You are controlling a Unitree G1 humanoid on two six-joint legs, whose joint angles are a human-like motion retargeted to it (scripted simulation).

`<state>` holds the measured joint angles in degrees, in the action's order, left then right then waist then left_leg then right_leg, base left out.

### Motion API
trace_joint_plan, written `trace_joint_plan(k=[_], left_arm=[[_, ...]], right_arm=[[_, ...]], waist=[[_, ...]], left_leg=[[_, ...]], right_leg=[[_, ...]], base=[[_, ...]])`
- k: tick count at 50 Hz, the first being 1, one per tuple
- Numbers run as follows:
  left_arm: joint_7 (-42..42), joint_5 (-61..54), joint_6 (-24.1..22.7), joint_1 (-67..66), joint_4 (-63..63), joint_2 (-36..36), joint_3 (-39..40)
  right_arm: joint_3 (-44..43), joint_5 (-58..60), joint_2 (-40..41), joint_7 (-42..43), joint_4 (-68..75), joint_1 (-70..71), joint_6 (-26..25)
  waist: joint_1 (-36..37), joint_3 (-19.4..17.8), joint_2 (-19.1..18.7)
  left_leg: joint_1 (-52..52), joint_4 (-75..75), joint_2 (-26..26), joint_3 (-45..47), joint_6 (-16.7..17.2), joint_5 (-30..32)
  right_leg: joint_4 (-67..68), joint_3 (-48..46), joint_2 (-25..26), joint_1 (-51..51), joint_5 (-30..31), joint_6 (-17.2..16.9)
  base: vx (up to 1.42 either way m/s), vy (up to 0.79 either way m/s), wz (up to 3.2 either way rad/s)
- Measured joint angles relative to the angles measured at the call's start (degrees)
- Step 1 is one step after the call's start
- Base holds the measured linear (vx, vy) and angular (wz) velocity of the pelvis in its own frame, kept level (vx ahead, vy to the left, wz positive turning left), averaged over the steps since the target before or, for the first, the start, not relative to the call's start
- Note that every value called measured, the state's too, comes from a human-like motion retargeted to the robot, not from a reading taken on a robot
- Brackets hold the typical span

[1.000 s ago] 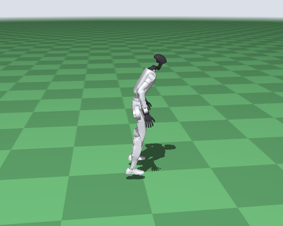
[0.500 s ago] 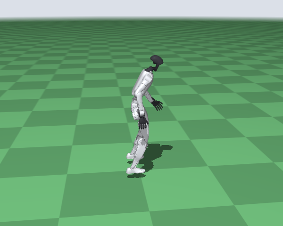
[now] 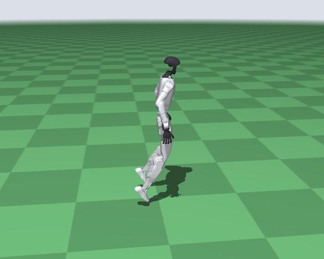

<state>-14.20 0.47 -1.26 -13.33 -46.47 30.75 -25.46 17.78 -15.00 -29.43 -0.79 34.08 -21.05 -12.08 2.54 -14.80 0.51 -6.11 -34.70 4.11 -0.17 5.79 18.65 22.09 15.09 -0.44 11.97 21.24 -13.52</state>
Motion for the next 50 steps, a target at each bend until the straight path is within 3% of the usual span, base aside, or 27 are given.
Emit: trace_joint_plan(k=[2, 5, 8, 11, 13, 16, 18, 20, 22, 23, 25, 27, 30, 32, 35, 38, 40, 44, 50], left_arm=[[0.51, 0.97, 3.74, 0.37, -3.42, -0.98, 0.88], [0.91, -0.08, 7.16, 1.08, -7.85, -2.86, 3.61], [0.26, -3.87, 7.44, -0.23, -9.88, -4.31, 5.56], [-0.83, -6.91, 6.33, -1.8, -10.94, -5.22, 6.05], [-1.42, -8.37, 4.7, -3.45, -10.92, -5.41, 6.24], [-1.7, -10.11, 1.46, -4.85, -8.13, -4.03, 6.39], [-1.56, -9.83, -0.69, -4.51, -4.23, -2.2, 6.87], [-1.69, -8.37, -2.32, -3.07, 0.09, -0.17, 7.99], [-2.17, -7.51, -1.74, 0.91, 2.89, 1.23, 10.04], [-2.72, -7.32, -0.83, 2.85, 3.2, 1.33, 11.02], [-4.6, -7.52, 1.91, 7.41, 1.78, -0.01, 12.65], [-7.53, -8.97, 3.27, 11.27, -0.86, -2.12, 12.67], [-11.97, -9.22, 1.91, 13.41, -1.12, -3.92, 10.21], [-12.86, -6.04, 0.97, 12.86, 1.33, -3.68, 8.94], [-10.71, -3.0, 0.42, 11.13, 4.45, -3.52, 8.75], [-7.32, -7.1, 0.14, 9.6, 5.5, -4.56, 9.86], [-6.11, -10.51, -0.29, 9.09, 5.83, -5.16, 10.26], [-6.89, -11.39, -1.72, 11.06, 5.01, -5.1, 8.96], [-9.72, -8.16, -0.84, 16.1, -1.88, -6.71, 7.54]], right_arm=[[0.76, -0.55, 0.08, -1.51, 6.11, 3.87, -2.32], [1.04, -1.13, 0.3, -2.56, 13.53, 10.55, -4.41], [1.75, 1.01, 0.12, -1.01, 15.75, 14.26, -4.55], [2.25, 2.92, -0.01, 0.62, 16.06, 15.9, -4.15], [2.32, 3.43, 0.31, 1.37, 15.85, 15.48, -3.93], [2.98, 2.74, -0.32, 0.34, 13.02, 14.66, -3.74], [3.22, 2.48, -2.2, -0.15, 9.08, 14.97, -2.41], [2.65, 2.64, -4.41, 1.22, 5.05, 16.29, -0.1], [0.87, 1.21, -5.41, 5.64, 3.65, 19.76, 1.64], [-0.12, -0.12, -4.99, 8.68, 4.08, 21.3, 2.35], [-1.9, -3.96, -2.19, 15.6, 6.74, 24.61, 3.5], [-2.43, -8.03, 2.02, 20.79, 9.4, 26.49, 4.56], [-1.45, -8.56, 5.92, 22.93, 8.27, 24.65, 6.15], [-0.59, -4.22, 6.56, 21.8, 6.52, 22.19, 6.44], [-1.08, -0.62, 7.38, 19.23, 7.79, 19.15, 5.57], [-4.07, -5.72, 8.83, 15.44, 11.89, 17.6, 3.93], [-5.66, -9.05, 8.97, 13.39, 13.36, 16.83, 3.21], [-4.81, -9.78, 7.07, 13.99, 13.25, 16.7, 4.66], [-0.35, -4.11, 5.51, 16.63, 15.45, 20.34, 5.74]], waist=[[-0.21, -4.75, -3.11], [0.54, -5.25, -5.3], [0.17, -4.03, -5.43], [-1.05, -2.58, -4.13], [-0.82, -0.98, -2.44], [1.17, 1.2, 1.4], [2.72, 1.71, 3.06], [3.13, 0.85, 2.58], [2.11, -4.11, 1.8], [1.34, -7.24, 1.44], [-0.15, -12.82, 0.81], [-1.07, -14.0, 0.02], [-2.63, -13.88, 1.21], [-2.71, -12.85, 1.29], [-1.8, -8.46, 1.53], [-0.62, -4.88, 2.17], [-0.08, -3.18, 2.42], [0.47, -1.19, 2.43], [-0.81, -0.48, 3.29]], left_leg=[[1.14, -22.49, 2.83, -1.37, -3.09, -4.02], [6.77, -44.88, 1.22, -5.6, -2.45, -5.98], [9.53, -52.36, 2.06, -5.5, -3.4, -7.86], [10.46, -47.14, 3.55, -2.47, -4.95, -7.33], [9.2, -36.22, 1.95, -0.75, -2.5, -7.91], [5.63, -11.59, -1.92, 1.01, 2.1, -9.61], [3.33, 5.93, -3.34, 1.34, 4.68, -10.03], [2.75, 14.88, -2.55, 0.96, 4.62, -15.75], [4.53, 6.35, -1.72, 1.49, -3.43, -36.7], [6.37, -2.33, -1.31, 1.42, -9.12, -48.02], [13.09, -21.09, -0.63, 0.06, -19.49, -60.98], [19.85, -30.01, 1.56, -1.24, -20.38, -62.21], [20.09, -25.72, 0.88, -0.53, -15.58, -58.66], [16.81, -17.71, 0.94, 0.44, -13.61, -53.71], [14.04, -5.54, 0.65, 2.78, -11.94, -42.12], [11.71, 4.96, 0.02, 5.31, -8.68, -30.9], [9.88, 11.56, -0.09, 6.51, -5.15, -26.81], [6.9, 19.94, 0.29, 7.07, -0.47, -29.02], [7.41, 22.97, -0.6, 7.79, -1.28, -30.79]], right_leg=[[25.13, -0.17, 7.9, -1.69, -5.32, 2.18], [54.06, -3.05, 15.83, -10.69, -5.81, 4.14], [60.63, -4.39, 16.83, -13.71, -4.99, 6.09], [47.95, -2.52, 10.5, -11.81, -8.26, 6.81], [32.21, -2.17, 3.83, -9.38, -10.88, 6.76], [5.62, 0.44, -3.89, -6.32, -9.99, 2.53], [-6.75, 2.92, -6.32, -6.26, -9.44, -0.36], [-10.19, 2.32, -5.74, -7.05, -18.07, 1.33], [0.06, -0.87, -4.22, -8.86, -39.37, 7.11], [9.59, -2.4, -3.14, -10.92, -50.14, 10.33], [31.07, -5.15, -0.89, -18.64, -62.72, 16.33], [41.63, -7.96, 0.99, -26.54, -61.15, 18.79], [39.81, -8.68, -0.95, -27.91, -56.68, 15.84], [30.55, -7.96, -1.25, -24.07, -52.76, 13.31], [15.11, -6.2, -1.99, -20.14, -42.48, 10.44], [1.6, -4.27, -3.21, -16.49, -31.61, 8.5], [-5.3, -3.81, -3.97, -14.41, -27.67, 6.64], [-12.04, -4.41, -4.42, -12.78, -29.3, 3.95], [-13.65, -4.9, -5.24, -13.76, -31.91, 4.55]], base=[[-0.04, -0.04, -0.05], [-0.09, -0.14, -0.3], [-0.06, -0.07, -0.09], [-0.05, 0.14, 0.21], [-0.04, 0.1, -0.08], [-0.06, 0.0, -0.25], [-0.15, -0.01, -0.21], [-0.26, 0.02, 0.18], [-0.36, 0.03, 0.6], [-0.39, 0.03, 0.7], [-0.38, 0.0, 0.58], [-0.23, -0.02, 0.3], [0.0, 0.06, 0.13], [0.11, 0.03, -0.23], [0.1, 0.02, -0.47], [0.07, 0.01, -0.51], [0.03, 0.03, -0.37], [0.0, 0.04, -0.15], [-0.04, 0.02, 0.06]])
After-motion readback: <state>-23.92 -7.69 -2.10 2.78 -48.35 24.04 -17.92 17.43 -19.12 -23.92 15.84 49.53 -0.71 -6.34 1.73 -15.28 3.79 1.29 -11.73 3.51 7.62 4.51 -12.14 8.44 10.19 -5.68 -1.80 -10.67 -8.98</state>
